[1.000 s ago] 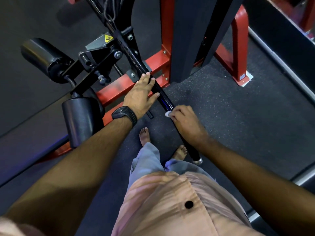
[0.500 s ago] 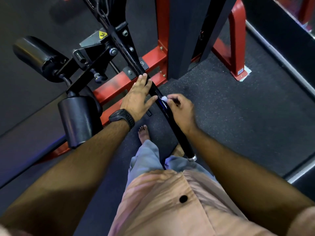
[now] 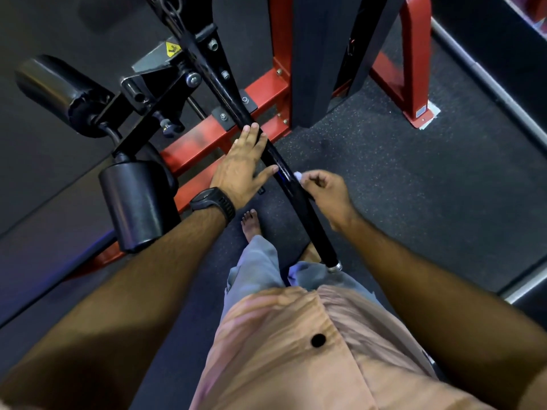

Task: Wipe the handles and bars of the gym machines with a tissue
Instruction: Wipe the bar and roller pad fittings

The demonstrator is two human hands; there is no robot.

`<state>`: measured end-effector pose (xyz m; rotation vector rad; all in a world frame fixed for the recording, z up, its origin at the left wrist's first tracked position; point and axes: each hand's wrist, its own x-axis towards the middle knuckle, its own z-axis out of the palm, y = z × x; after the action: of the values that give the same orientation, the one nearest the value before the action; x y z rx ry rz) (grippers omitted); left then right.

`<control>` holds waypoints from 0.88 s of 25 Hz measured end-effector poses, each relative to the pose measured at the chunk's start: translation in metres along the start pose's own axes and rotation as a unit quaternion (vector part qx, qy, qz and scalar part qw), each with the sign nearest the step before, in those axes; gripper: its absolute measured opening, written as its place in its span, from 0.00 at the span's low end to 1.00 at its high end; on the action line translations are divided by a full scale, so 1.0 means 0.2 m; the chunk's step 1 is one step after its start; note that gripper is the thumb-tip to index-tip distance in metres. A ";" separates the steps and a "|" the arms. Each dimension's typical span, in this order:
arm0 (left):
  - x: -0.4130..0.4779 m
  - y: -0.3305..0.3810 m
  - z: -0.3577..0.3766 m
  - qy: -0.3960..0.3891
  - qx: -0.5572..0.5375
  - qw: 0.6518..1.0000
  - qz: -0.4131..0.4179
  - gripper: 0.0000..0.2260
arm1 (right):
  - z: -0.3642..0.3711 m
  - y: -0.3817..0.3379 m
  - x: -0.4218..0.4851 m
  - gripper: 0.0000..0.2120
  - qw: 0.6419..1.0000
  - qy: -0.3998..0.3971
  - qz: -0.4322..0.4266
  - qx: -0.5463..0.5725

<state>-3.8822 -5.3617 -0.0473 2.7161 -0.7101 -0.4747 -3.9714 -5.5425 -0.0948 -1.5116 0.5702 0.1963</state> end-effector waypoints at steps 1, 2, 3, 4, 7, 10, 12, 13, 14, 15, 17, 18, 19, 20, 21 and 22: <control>0.00 0.00 0.01 0.000 -0.004 1.000 0.003 0.32 | 0.00 -0.03 0.03 0.05 0.999 -0.006 -0.019 -0.025; -0.01 0.00 0.02 0.000 -0.006 1.000 0.005 0.32 | 0.01 -0.06 0.06 0.07 0.997 -0.019 -0.047 -0.055; 0.00 0.00 0.02 0.000 -0.004 1.000 0.006 0.32 | 0.01 -0.07 0.07 0.08 0.995 -0.030 -0.068 -0.070; 0.00 0.00 0.02 -0.001 -0.002 1.000 0.009 0.32 | 0.01 -0.05 0.06 0.08 0.995 -0.035 -0.067 -0.066; -0.01 -0.01 0.01 -0.001 0.006 1.000 0.010 0.32 | -0.05 0.02 0.00 0.08 0.998 -0.042 -0.003 -0.039; -0.02 0.00 0.03 -0.002 0.004 1.000 0.017 0.32 | -0.04 0.01 0.03 0.08 0.996 -0.033 -0.024 -0.079; -0.02 0.01 0.04 -0.010 -0.005 1.000 0.024 0.32 | -0.05 0.06 -0.01 0.05 0.995 -0.020 -0.021 -0.100; -0.03 0.01 0.04 -0.012 -0.010 1.000 0.023 0.32 | -0.06 0.09 -0.05 0.04 0.996 -0.014 -0.013 -0.090; -0.04 0.01 0.05 -0.012 -0.013 1.000 0.021 0.32 | -0.06 0.11 -0.06 0.05 0.997 -0.012 -0.010 -0.074; -0.04 0.01 0.05 -0.011 -0.016 1.000 0.022 0.32 | -0.05 0.10 -0.06 0.06 0.998 -0.003 -0.017 -0.064; -0.04 0.01 0.05 -0.004 -0.011 1.000 0.025 0.32 | -0.04 0.06 -0.04 0.04 0.997 0.014 -0.037 -0.068; -0.04 0.01 0.05 -0.005 -0.008 1.000 0.024 0.32 | -0.04 0.06 -0.06 0.03 0.996 0.017 -0.043 -0.076; -0.04 0.02 0.04 -0.008 -0.005 1.000 0.023 0.31 | -0.05 0.09 -0.10 0.05 0.995 0.025 -0.042 -0.087; -0.04 0.02 0.03 -0.009 -0.004 1.000 0.022 0.31 | -0.06 0.11 -0.15 0.07 0.995 0.030 -0.038 -0.082; -0.04 0.02 0.03 -0.008 -0.004 1.000 0.022 0.30 | -0.05 0.12 -0.18 0.06 0.995 0.036 -0.045 -0.086; -0.04 0.01 0.03 -0.005 -0.006 1.000 0.025 0.30 | -0.04 0.11 -0.19 0.05 0.992 0.041 -0.078 -0.096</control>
<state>-3.8907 -5.3603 -0.0497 2.6796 -0.7733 -0.4802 -4.0150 -5.5412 -0.0959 -1.7495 0.5074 0.0699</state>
